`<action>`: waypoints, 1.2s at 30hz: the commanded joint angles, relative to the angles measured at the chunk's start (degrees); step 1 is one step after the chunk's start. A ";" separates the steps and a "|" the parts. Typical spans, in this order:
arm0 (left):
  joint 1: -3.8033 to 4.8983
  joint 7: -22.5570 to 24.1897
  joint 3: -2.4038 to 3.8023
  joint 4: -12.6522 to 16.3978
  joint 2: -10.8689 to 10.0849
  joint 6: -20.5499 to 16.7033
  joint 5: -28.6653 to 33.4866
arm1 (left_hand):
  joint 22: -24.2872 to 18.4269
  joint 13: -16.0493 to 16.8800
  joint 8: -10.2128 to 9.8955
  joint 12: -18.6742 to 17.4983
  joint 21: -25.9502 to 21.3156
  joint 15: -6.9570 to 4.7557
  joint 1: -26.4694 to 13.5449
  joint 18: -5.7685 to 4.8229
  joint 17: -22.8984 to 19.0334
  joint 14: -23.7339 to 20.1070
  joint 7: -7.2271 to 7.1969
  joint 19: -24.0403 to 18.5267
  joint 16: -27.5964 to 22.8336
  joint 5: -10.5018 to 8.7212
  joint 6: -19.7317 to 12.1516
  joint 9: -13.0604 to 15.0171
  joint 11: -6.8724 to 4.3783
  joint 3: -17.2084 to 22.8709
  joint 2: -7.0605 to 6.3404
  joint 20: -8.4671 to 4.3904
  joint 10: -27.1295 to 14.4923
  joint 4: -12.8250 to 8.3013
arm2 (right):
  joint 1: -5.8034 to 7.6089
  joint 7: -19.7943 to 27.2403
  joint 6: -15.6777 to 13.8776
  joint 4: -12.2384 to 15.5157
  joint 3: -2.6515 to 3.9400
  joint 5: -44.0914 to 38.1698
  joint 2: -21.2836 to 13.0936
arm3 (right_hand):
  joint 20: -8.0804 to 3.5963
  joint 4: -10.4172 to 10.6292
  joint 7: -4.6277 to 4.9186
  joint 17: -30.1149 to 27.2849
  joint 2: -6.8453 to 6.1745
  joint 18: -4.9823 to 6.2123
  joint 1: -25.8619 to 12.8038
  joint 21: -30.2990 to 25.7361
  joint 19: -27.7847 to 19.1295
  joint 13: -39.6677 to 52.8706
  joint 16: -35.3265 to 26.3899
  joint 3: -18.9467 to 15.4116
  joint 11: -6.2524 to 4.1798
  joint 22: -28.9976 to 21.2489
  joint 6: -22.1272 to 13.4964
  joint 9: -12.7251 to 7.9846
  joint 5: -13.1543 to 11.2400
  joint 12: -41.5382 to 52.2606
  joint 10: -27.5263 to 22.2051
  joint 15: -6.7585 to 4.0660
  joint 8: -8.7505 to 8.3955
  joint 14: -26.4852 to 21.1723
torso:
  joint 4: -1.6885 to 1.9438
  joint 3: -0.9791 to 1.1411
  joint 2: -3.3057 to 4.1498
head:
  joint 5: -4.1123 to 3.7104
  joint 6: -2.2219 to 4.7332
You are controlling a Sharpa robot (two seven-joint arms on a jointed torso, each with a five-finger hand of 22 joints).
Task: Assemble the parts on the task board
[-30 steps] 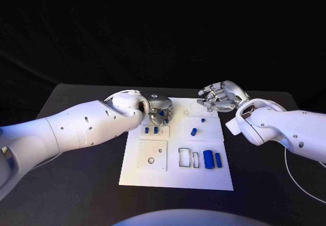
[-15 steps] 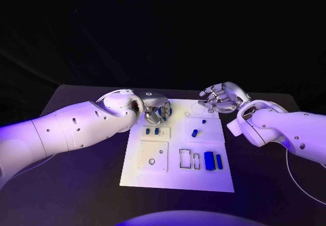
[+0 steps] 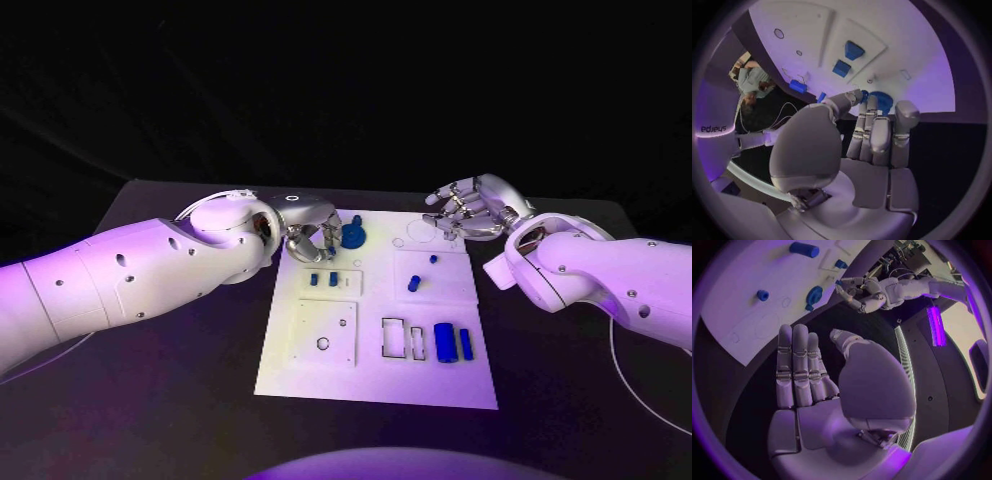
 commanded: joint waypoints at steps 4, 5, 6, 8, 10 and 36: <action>-0.12 -0.44 0.05 0.18 -0.75 1.06 1.24 | 6.08 -0.07 -0.24 -0.38 0.14 -0.04 -0.60 -0.74 -0.09 0.45 -0.15 0.17 0.10 0.29 0.41 0.06 -0.14 -0.04 0.19 0.07 0.45 -0.20 | -0.08 0.59 0.61 0.04 0.00 -0.56 0.01 | 0.01 -0.33 0.11 0.05 0.34 0.22 -0.35 -0.22 0.47 -0.05 -0.36 -0.09 0.07 -0.05 -0.25 0.05 0.22 -0.16 -0.20 0.13 0.36 0.24 | 0.00 -0.02 0.05 | 0.07 -0.06; -0.13 -0.49 0.05 0.16 -0.84 1.18 1.25 | 6.08 -0.07 -0.24 -0.38 0.14 -0.04 -0.60 -0.74 -0.09 0.45 -0.15 0.17 0.10 0.29 0.41 0.06 -0.14 -0.04 0.19 0.07 0.45 -0.20 | -0.09 0.58 0.62 0.03 0.00 -0.56 0.01 | 0.01 -0.33 0.11 0.05 0.34 0.22 -0.35 -0.22 0.47 -0.05 -0.36 -0.09 0.07 -0.05 -0.25 0.05 0.22 -0.16 -0.20 0.13 0.36 0.24 | 0.00 -0.03 0.06 | 0.08 -0.09; -0.14 -0.53 0.05 0.13 -0.90 1.26 1.26 | 6.08 -0.08 -0.23 -0.44 0.14 -0.05 -0.60 -0.74 -0.14 0.44 -0.17 0.17 0.08 0.28 0.44 0.07 -0.16 -0.05 0.18 0.06 0.50 -0.22 | -0.09 0.58 0.62 0.03 0.00 -0.56 0.01 | 0.01 -0.33 0.11 0.05 0.34 0.22 -0.35 -0.22 0.47 -0.05 -0.36 -0.09 0.07 -0.05 -0.25 0.05 0.22 -0.16 -0.20 0.13 0.36 0.24 | -0.04 -0.01 0.07 | 0.14 -0.10; -0.15 -0.59 0.05 0.07 -0.99 1.44 1.30 | 6.07 -0.08 -0.23 -0.46 0.12 -0.05 -0.60 -0.74 -0.18 0.43 -0.17 0.16 0.06 0.27 0.45 0.07 -0.16 -0.06 0.18 0.06 0.51 -0.22 | -0.11 0.58 0.63 0.04 0.00 -0.56 0.00 | 0.01 -0.33 0.11 0.05 0.34 0.22 -0.35 -0.22 0.47 -0.05 -0.36 -0.09 0.07 -0.05 -0.25 0.05 0.22 -0.16 -0.20 0.13 0.36 0.24 | -0.09 0.05 0.07 | 0.23 -0.10; -0.17 -0.63 0.05 -0.01 -0.99 1.66 1.36 | 6.07 -0.08 -0.23 -0.46 0.12 -0.05 -0.60 -0.74 -0.18 0.43 -0.17 0.16 0.06 0.27 0.45 0.07 -0.16 -0.06 0.18 0.06 0.51 -0.22 | -0.12 0.58 0.64 0.04 0.00 -0.56 0.01 | 0.01 -0.41 0.12 0.13 0.34 0.22 -0.34 -0.25 0.49 -0.10 -0.46 -0.03 0.07 -0.09 -0.27 0.05 0.25 -0.17 -0.22 0.13 0.36 0.25 | -0.12 0.06 0.06 | 0.26 -0.09; -0.70 -0.64 -0.02 -2.63 1.70 3.32 1.63 | 6.08 -0.09 -0.24 -0.77 0.19 -0.11 -0.61 -0.75 -0.20 0.45 -0.22 0.19 0.04 -0.06 0.54 0.10 -0.22 -0.11 0.29 0.03 0.86 -0.20 | -0.13 0.59 0.66 0.19 0.00 -0.57 0.19 | 0.01 -0.41 0.12 0.13 0.34 0.22 -0.34 -0.25 0.49 -0.10 -0.46 -0.03 0.07 -0.09 -0.27 0.05 0.25 -0.17 -0.22 0.13 0.36 0.25 | -0.14 0.07 0.12 | 0.38 -0.46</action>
